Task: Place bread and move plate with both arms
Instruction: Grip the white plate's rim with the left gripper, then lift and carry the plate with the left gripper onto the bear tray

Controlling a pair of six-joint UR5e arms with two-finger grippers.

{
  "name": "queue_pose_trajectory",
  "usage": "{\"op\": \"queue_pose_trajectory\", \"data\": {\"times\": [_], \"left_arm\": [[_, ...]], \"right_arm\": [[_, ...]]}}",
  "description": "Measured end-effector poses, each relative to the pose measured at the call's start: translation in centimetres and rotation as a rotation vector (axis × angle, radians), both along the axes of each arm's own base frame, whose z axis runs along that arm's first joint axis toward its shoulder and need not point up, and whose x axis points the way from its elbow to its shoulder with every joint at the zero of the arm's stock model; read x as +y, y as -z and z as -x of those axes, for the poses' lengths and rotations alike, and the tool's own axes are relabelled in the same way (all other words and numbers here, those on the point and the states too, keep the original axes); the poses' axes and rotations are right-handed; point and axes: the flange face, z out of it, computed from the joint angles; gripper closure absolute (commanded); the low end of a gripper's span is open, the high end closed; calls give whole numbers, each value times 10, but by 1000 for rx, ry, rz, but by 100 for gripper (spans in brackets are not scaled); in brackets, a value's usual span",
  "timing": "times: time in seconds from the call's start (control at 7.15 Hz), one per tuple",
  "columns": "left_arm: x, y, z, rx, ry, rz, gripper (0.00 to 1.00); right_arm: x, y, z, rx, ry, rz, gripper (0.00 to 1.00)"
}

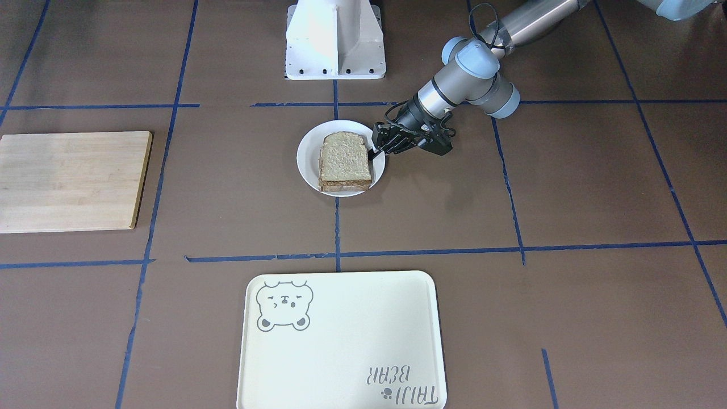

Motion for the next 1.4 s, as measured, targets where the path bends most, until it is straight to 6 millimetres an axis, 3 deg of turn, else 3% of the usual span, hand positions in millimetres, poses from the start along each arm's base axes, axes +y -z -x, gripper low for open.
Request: {"op": "queue_pose_trajectory", "data": {"times": [0.56, 0.84, 1.12, 1.4], "left_arm": [[1, 5, 13, 93, 8, 15, 100], [-9, 10, 27, 158, 49, 1, 100], [-35, 16, 47, 195, 120, 17, 100], [-83, 23, 74, 236, 222, 91, 100]], "right_arm": [[0, 0, 0, -1, 0, -1, 0], [0, 0, 0, -1, 0, -1, 0], [0, 0, 0, 0, 0, -1, 0], [0, 0, 0, 0, 0, -1, 0]]}}
